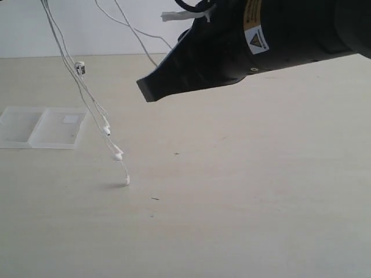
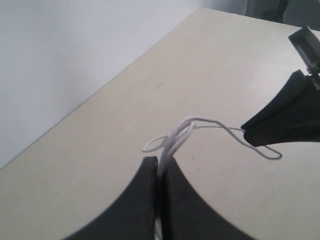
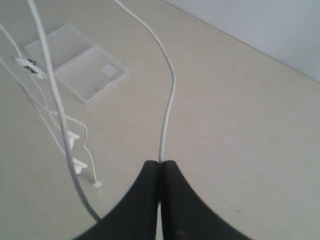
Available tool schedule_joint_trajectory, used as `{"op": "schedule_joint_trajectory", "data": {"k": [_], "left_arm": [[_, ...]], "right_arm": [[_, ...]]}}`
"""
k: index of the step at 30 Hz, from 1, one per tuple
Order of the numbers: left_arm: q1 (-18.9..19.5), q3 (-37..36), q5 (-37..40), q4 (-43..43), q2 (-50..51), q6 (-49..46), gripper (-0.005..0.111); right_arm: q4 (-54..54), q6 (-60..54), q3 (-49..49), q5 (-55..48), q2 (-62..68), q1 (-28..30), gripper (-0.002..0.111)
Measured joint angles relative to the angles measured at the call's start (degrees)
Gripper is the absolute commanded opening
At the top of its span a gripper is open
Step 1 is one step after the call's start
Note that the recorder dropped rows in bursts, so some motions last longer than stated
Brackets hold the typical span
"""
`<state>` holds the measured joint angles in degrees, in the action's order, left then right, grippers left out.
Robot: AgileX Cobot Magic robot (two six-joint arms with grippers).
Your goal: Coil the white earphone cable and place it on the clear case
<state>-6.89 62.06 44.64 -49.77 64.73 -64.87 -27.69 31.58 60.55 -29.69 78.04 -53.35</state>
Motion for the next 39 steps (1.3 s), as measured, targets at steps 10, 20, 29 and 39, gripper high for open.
{"op": "schedule_joint_trajectory", "data": {"k": [10,20,29,39], "left_arm": [[0.0,0.0,-1.5,-0.2,0.0,0.1,0.000],[0.0,0.0,-2.5,-1.7,0.1,0.2,0.000],[0.0,0.0,-3.5,-3.0,0.1,0.2,0.000],[0.0,0.0,-4.4,-3.2,0.1,0.2,0.000]], "right_arm": [[11.0,-16.9,0.0,-1.7,0.9,0.0,0.000],[15.5,-20.4,0.0,-0.6,6.7,0.0,0.000],[16.6,-20.9,0.0,9.2,9.2,0.0,0.000],[16.8,-21.0,0.0,9.7,9.0,0.0,0.032]]}}
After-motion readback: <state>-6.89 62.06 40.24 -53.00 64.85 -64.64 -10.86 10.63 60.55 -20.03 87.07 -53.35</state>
